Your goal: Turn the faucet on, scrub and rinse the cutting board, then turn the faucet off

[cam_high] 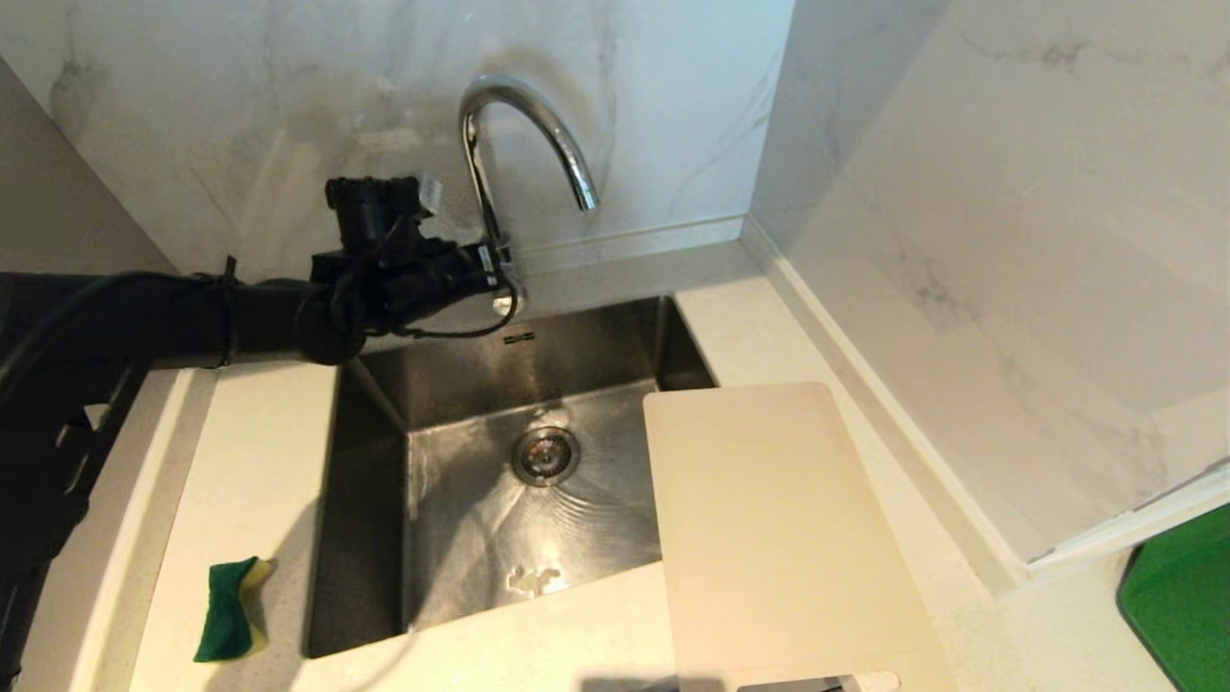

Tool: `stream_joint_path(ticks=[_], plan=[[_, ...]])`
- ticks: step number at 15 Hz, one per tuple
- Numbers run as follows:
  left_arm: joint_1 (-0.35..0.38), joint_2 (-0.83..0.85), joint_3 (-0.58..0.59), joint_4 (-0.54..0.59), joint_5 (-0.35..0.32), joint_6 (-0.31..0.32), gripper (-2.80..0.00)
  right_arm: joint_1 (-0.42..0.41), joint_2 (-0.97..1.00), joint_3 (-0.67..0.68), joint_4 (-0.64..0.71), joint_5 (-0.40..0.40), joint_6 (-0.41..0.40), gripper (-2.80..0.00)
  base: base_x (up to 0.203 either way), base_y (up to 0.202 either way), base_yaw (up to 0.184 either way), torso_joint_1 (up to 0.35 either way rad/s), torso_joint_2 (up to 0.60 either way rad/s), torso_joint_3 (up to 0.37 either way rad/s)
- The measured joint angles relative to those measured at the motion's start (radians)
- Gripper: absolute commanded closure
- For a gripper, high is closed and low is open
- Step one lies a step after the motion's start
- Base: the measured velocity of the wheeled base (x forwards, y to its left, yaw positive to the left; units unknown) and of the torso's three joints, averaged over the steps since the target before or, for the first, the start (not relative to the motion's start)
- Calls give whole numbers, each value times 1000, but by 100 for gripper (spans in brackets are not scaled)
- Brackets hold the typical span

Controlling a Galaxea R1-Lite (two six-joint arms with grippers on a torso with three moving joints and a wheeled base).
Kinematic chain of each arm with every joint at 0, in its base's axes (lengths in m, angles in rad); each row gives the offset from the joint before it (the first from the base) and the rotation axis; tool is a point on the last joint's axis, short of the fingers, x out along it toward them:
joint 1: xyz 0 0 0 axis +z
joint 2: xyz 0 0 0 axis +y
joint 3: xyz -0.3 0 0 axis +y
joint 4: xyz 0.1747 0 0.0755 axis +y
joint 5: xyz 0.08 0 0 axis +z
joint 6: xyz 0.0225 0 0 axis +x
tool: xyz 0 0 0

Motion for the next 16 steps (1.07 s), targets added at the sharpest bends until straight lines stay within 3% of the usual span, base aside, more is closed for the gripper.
stream_joint_path(ticks=[5, 7, 9, 11, 16], plan=[[-32, -162, 3, 186, 0, 17, 0, 0, 0, 1, -1, 0, 2, 0, 0, 0, 0, 0, 0, 0], [-24, -234, 2, 299, 7, 79, 0, 0, 0, 1, -1, 0, 1, 0, 0, 0, 0, 0, 0, 0], [-6, -306, -1, 363, 56, 179, 0, 0, 0, 2, -2, 0, 2, 0, 0, 0, 0, 0, 0, 0], [19, -374, -1, 402, 107, 229, 0, 0, 0, 2, -1, 0, 1, 0, 0, 0, 0, 0, 0, 0], [124, -576, -1, 607, 123, 249, 0, 1, 0, 0, 1, 2, -1, 0, 0, 0, 0, 0, 0, 0]])
